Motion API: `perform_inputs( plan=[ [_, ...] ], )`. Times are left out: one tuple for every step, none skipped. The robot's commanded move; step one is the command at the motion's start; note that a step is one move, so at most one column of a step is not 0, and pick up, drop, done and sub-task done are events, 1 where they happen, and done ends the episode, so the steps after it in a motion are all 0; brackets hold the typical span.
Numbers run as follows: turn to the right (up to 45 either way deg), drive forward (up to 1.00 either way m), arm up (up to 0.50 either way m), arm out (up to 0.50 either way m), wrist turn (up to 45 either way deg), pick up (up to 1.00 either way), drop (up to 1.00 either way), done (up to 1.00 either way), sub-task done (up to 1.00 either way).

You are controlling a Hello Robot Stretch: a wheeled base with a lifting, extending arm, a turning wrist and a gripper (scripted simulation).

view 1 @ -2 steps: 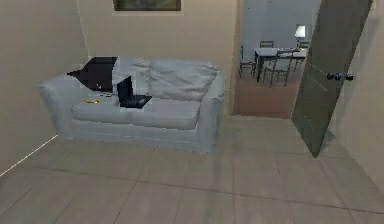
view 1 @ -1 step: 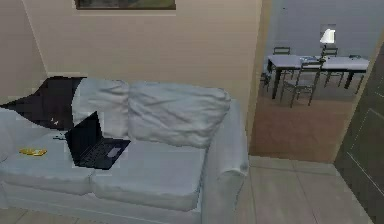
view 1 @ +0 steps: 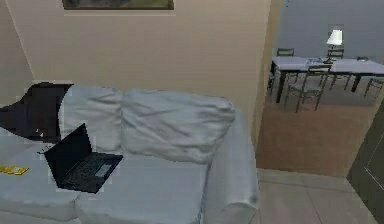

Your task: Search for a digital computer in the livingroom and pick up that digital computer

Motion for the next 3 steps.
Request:
perform_inputs(
  plan=[
    [-45.0, 0.00, 0.00, 0.00, 0.0, 0.00, 0.00, 0.00, 0.00],
    [-45.0, 0.00, 0.00, 0.00, 0.0, 0.00, 0.00, 0.00, 0.00],
    [-27.0, 0.00, 0.00, 0.00, 0.0, 0.00, 0.00, 0.00, 0.00]
  ],
)
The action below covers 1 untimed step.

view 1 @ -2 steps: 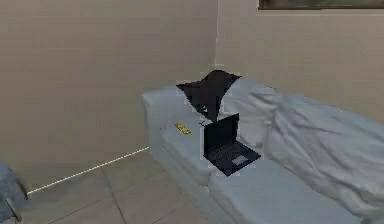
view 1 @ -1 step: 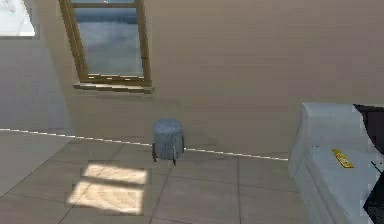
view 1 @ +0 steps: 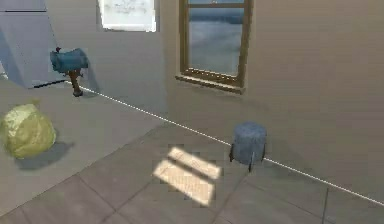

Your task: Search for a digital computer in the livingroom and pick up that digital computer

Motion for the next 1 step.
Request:
perform_inputs(
  plan=[
    [45.0, 0.00, 0.00, 0.00, 0.0, 0.00, 0.00, 0.00, 0.00]
  ],
)
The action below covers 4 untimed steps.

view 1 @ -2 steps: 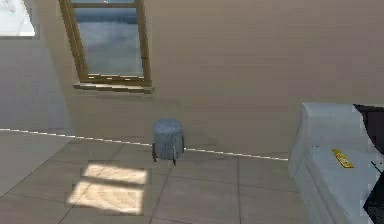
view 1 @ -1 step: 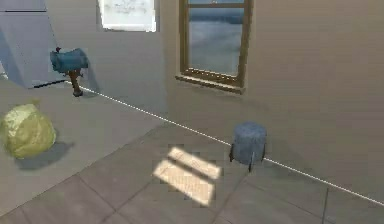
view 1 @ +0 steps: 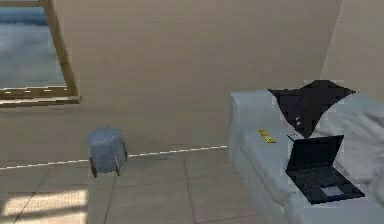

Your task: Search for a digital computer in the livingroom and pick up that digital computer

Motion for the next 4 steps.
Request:
perform_inputs(
  plan=[
    [30.0, 0.00, 0.00, 0.00, 0.0, 0.00, 0.00, 0.00, 0.00],
    [0.0, 0.50, 0.00, 0.00, 0.0, 0.00, 0.00, 0.00, 0.00],
    [-45.0, 0.00, 0.00, 0.00, 0.0, 0.00, 0.00, 0.00, 0.00],
    [-27.0, 0.00, 0.00, 0.00, 0.0, 0.00, 0.00, 0.00, 0.00]
  ],
)
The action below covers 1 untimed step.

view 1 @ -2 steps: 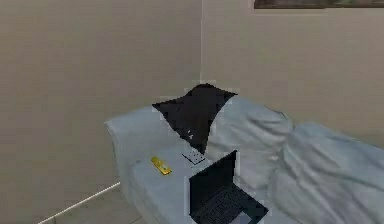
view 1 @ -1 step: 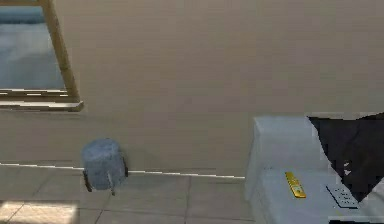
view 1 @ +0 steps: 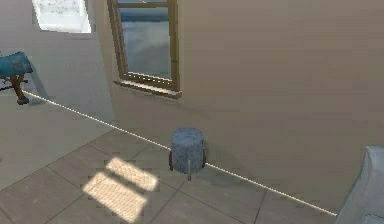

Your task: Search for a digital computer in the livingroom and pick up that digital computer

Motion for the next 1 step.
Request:
perform_inputs(
  plan=[
    [0.0, 0.00, 0.50, 0.00, 0.0, 0.00, 0.00, 0.00, 0.00]
  ],
)
